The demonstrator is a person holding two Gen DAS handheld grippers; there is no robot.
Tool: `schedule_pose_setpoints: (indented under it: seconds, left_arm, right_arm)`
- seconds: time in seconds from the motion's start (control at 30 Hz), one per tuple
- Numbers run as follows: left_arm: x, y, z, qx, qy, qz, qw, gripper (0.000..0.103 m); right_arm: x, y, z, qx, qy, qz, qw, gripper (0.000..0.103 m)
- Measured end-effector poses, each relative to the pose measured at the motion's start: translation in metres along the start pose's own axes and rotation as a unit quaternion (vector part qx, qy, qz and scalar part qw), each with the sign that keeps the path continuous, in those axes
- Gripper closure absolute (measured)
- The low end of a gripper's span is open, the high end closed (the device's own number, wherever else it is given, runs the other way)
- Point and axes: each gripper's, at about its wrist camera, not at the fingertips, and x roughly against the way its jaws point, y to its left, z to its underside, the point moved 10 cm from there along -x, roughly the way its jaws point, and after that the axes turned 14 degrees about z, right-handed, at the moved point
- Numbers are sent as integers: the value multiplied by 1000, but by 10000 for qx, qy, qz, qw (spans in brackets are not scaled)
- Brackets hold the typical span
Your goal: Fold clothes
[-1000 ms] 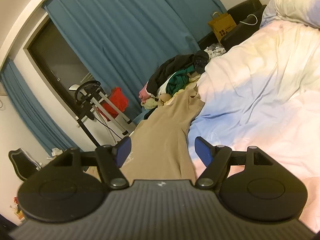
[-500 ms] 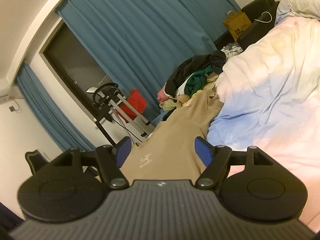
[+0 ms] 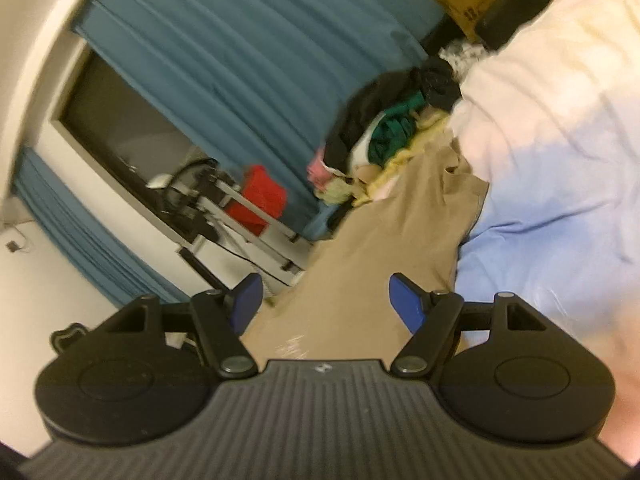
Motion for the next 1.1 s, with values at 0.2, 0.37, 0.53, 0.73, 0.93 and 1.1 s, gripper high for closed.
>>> schedule_pose_setpoints:
  seconds: [0.2,0.37,0.53,0.73,0.93,1.1]
  left_arm:
    - [-25,39,6,412,97,-284,9987,1]
    - [-38,60,12,792,142,-273,9964,1]
    - [-48,76,15,851,130,-435,9953,1]
    - [-56,84,12,830,14,-540,9951,1]
    - [-65,88,13,826,35,-518,9952,1]
    - [-66,92,12,950,18,-468,9944,1]
  right_arm:
    - [-96,-50,3,-460,271,415,9977,31]
    - [-131,-72,-10,-781,33,511,9956,33]
    - [-148,-61,-30,-839,-310,-262,9956,30]
    - [-169,-56,-41,-685,-434,-516,9954,30]
    - [-179,-48,-51,-497,-636,80,9967,33]
    - [-191,-44,-50,-302,-647,118,9974,30]
